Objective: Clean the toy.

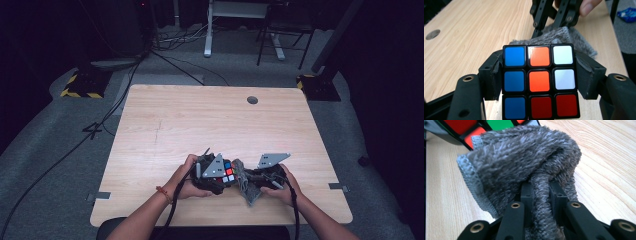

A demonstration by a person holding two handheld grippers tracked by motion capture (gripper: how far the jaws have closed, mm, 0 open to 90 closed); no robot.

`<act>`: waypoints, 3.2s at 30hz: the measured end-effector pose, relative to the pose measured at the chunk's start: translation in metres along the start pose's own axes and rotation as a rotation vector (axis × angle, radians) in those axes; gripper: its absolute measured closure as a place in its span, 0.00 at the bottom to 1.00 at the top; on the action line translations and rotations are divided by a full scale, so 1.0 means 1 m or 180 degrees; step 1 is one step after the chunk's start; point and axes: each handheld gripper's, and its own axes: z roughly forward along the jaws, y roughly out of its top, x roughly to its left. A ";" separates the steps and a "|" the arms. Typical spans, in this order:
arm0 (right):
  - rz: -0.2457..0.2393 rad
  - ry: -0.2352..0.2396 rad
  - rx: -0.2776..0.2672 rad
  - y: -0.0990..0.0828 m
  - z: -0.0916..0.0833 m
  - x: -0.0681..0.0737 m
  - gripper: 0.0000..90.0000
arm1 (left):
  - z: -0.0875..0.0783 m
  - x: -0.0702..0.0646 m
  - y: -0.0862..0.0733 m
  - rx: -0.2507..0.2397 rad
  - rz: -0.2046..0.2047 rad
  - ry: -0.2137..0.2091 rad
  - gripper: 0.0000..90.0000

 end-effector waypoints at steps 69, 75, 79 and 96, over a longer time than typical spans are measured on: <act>-0.0031 0.0057 -0.0604 0.012 -0.020 0.011 0.86 | 0.012 0.001 -0.006 0.0237 -0.0023 0.0030 0.37; -0.0085 -0.0027 -0.0575 0.013 -0.019 0.012 0.86 | 0.010 0.002 -0.005 0.0193 -0.0034 0.0039 0.37; -0.0099 -0.0042 -0.0484 0.012 -0.015 0.011 0.86 | 0.008 0.002 -0.004 0.0163 -0.0043 0.0033 0.37; -0.0079 0.0057 0.0027 0.006 0.008 0.009 0.85 | -0.006 0.005 0.001 -0.0100 -0.0103 0.0029 0.37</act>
